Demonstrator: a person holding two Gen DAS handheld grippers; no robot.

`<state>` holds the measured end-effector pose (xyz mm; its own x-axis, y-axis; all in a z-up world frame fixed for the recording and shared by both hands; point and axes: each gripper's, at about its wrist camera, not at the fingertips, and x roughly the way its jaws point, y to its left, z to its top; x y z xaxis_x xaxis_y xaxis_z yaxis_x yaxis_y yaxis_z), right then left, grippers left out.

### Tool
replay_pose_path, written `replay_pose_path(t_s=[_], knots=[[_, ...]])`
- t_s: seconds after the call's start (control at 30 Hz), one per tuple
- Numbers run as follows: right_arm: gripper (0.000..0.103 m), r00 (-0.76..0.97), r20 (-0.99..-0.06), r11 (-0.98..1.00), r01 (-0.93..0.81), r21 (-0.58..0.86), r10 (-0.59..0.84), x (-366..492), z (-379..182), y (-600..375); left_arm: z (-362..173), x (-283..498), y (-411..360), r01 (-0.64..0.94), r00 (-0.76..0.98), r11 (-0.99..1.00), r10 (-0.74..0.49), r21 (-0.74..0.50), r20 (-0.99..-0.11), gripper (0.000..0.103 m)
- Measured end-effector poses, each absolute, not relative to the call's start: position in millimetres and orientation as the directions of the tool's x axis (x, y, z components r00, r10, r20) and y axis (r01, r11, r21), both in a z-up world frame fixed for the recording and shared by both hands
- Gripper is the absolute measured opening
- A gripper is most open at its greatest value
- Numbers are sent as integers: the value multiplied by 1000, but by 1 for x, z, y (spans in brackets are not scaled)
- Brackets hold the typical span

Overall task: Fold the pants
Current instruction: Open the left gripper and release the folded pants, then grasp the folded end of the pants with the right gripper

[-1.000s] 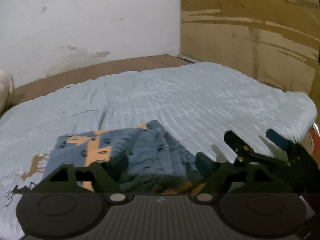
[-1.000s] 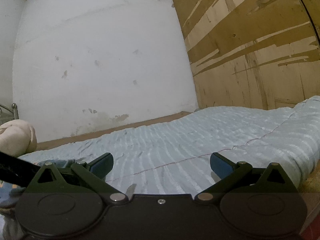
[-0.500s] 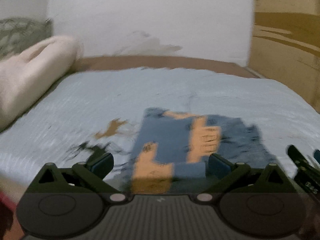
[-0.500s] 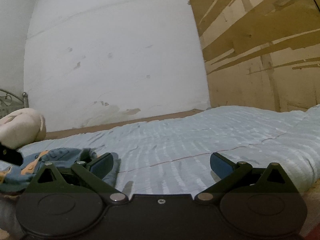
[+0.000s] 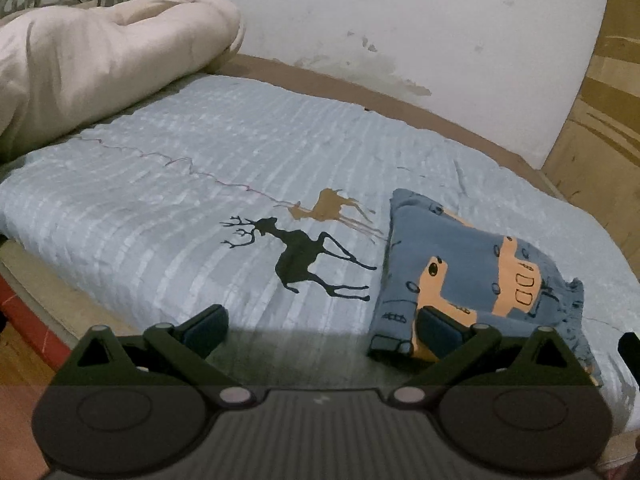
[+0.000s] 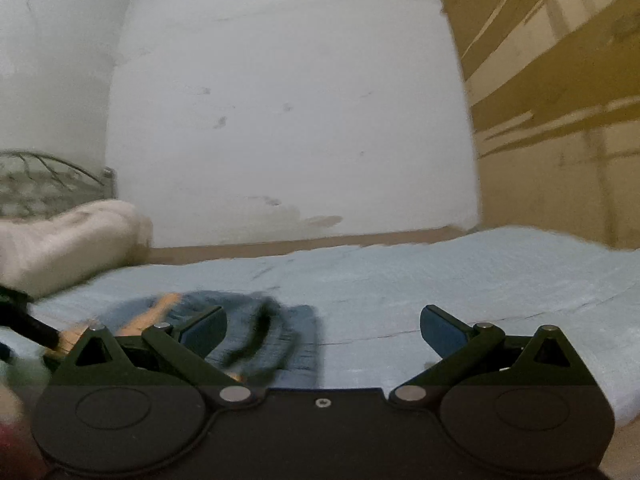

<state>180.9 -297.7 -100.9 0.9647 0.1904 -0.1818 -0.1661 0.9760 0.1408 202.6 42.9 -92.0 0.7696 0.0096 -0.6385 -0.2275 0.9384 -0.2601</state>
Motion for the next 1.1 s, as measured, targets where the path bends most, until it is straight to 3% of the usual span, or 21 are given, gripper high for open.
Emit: replay_pose_path(t_s=[0.23, 0.37, 0.67, 0.83, 1.1], knots=[[102, 886, -360, 953, -239, 187, 293, 227, -85, -293, -96, 195, 37, -192, 790, 948, -3, -253, -613, 102], [101, 840, -412, 928, -262, 266, 355, 262, -80, -296, -98, 193, 34, -176, 793, 953, -12, -248, -610, 102], [55, 794, -467, 916, -276, 291, 388, 288, -83, -289, -90, 194, 38, -149, 794, 946, -59, -288, -605, 102], [15, 787, -473, 915, -297, 272, 396, 289, -86, -285, -83, 197, 38, -140, 806, 942, -70, -305, -587, 102], [11, 822, -469, 946, -268, 183, 323, 281, -73, -292, -80, 202, 32, -124, 809, 948, -75, -294, -582, 102]])
